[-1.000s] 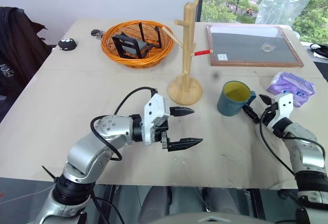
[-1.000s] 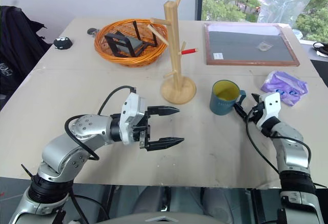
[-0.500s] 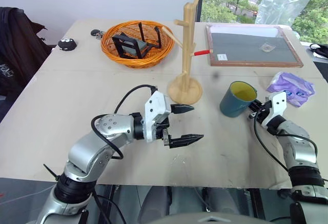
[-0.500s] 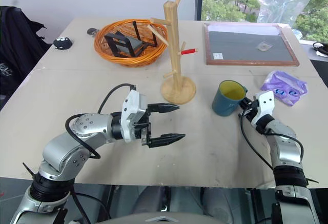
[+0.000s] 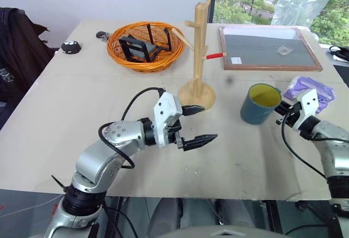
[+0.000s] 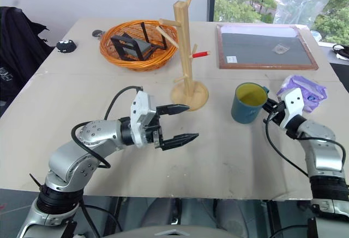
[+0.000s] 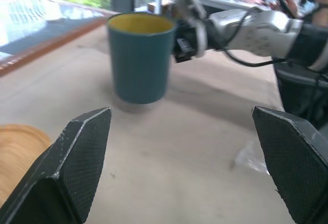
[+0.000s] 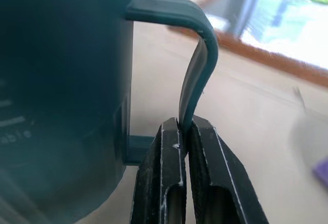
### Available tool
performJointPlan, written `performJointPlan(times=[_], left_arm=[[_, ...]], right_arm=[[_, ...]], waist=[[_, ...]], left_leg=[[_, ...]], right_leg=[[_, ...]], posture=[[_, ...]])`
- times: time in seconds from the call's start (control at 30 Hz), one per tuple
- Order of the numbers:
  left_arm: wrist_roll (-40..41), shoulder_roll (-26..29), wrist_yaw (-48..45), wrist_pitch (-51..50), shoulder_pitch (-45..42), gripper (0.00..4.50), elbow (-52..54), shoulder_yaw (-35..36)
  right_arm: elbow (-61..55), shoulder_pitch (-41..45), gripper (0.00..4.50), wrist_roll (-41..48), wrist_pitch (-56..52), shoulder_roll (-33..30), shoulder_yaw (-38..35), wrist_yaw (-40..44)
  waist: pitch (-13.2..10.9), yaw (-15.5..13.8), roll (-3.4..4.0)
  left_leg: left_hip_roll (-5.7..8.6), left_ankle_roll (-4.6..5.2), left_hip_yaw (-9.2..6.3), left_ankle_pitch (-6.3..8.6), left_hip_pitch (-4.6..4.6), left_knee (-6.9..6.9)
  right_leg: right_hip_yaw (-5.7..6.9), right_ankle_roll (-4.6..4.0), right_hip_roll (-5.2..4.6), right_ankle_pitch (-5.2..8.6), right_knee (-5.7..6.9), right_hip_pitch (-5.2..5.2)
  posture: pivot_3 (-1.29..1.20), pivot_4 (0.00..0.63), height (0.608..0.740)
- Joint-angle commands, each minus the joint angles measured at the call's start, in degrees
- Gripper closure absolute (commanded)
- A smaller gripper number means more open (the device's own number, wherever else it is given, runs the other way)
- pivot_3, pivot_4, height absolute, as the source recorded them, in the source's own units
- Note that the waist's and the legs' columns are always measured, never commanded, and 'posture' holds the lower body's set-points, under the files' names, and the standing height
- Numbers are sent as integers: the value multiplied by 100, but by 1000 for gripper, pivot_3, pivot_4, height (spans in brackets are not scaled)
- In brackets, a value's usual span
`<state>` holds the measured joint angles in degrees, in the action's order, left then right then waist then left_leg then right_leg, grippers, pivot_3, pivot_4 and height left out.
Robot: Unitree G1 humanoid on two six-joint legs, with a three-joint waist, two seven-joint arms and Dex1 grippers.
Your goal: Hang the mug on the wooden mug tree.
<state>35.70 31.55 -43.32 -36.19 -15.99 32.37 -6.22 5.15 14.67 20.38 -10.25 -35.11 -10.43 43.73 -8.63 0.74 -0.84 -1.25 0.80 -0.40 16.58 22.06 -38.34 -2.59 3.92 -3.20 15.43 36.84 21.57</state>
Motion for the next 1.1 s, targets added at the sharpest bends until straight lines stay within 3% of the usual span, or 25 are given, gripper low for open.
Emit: performJointPlan(times=[0.03,0.2,0.33,0.73,1.1], left_arm=[[58,-143,446,4,-117,0,205,372],[99,-251,1074,-140,-100,0,456,722],[165,-292,1549,-331,-104,0,805,903],[144,-539,2709,-773,171,0,1717,1016],[-24,-640,3220,-736,633,0,2036,1018]], right_arm=[[-956,559,4423,524,-848,-549,-90,386],[-1314,1571,4423,796,-1634,-894,265,752],[-967,2371,4423,821,-1716,-951,560,1289],[2187,4461,4423,-441,388,-598,1736,3337],[4331,5803,4423,-1166,1613,110,1984,4048]], waist=[[-1,11,1],[-2,8,-1],[-6,-8,-7],[-10,34,-7],[-12,7,-6]], left_leg=[[0,1,0,0,0,0],[-2,3,-8,2,0,2],[-1,2,-12,1,12,0],[5,-25,-19,-14,42,-6],[8,-28,-20,-16,45,-7]], right_leg=[[-1,0,0,0,0,0],[6,0,2,0,-1,1],[10,0,-2,0,-5,6],[24,0,-13,-1,-7,28],[30,0,-24,-1,-8,29]], posture=[[0,150,737],[0,150,737],[0,150,737],[0,150,737],[0,150,737]])
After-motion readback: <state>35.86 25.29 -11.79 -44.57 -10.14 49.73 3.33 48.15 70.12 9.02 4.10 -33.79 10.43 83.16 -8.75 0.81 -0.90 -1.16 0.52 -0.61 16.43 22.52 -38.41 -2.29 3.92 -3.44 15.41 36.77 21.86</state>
